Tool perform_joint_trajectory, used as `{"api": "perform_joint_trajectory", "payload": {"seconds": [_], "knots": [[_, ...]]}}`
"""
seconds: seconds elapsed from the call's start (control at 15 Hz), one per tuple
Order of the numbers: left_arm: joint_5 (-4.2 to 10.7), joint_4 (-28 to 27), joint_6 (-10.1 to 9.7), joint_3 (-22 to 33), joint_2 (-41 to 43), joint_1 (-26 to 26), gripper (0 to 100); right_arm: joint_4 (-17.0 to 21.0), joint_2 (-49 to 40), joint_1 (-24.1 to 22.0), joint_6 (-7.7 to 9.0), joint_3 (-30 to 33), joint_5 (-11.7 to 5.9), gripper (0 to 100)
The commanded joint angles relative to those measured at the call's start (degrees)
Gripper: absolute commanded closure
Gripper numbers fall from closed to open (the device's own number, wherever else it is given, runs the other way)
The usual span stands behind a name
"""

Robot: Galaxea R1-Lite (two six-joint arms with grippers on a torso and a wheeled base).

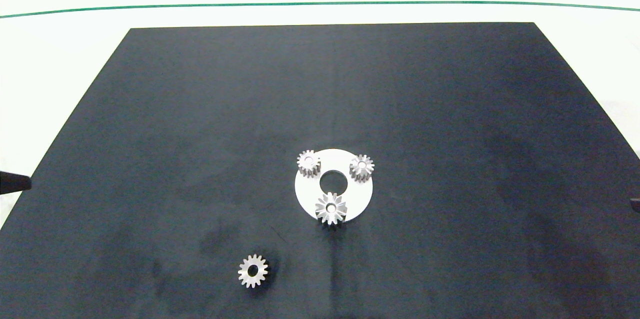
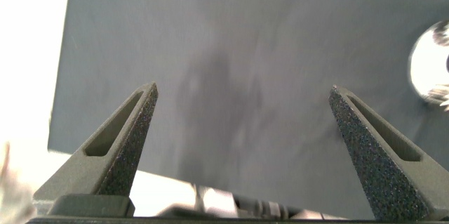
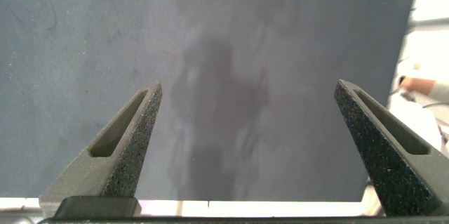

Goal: Remove an incorrectly installed larger gear and replace it with the correct smaller gear

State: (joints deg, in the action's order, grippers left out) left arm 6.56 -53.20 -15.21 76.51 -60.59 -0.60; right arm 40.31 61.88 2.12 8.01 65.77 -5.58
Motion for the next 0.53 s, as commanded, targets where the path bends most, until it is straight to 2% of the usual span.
{"api": "perform_joint_trajectory", "payload": {"seconds": [0.07, 0.2, 0.27, 0.33, 0.47, 0.53], "knots": [[0.12, -6.2, -3.95, 8.1, -13.0, -2.5, 0, 2.1, 12.2, 2.7, -0.63, 5.0, -1.71, 0], [0.03, -8.2, -4.30, 11.0, -16.7, -4.5, 0, 3.3, 15.6, 3.5, -0.63, 6.7, -1.89, 0], [0.03, -8.2, -4.30, 11.0, -16.7, -4.5, 0, 3.3, 15.6, 3.5, -0.63, 6.7, -1.89, 0], [0.03, -8.2, -4.47, 11.1, -18.8, -7.9, 0, 4.7, 18.9, 3.9, -0.71, 7.9, -1.89, 0], [0.12, -8.3, -5.97, 10.9, -18.9, -10.0, 0, 4.9, 19.7, 5.0, -0.80, 8.3, -1.89, 0], [0.12, -8.6, -5.97, 11.0, -18.4, -10.5, 0, 4.9, 19.7, 5.6, -0.89, 8.2, -1.89, 0]]}}
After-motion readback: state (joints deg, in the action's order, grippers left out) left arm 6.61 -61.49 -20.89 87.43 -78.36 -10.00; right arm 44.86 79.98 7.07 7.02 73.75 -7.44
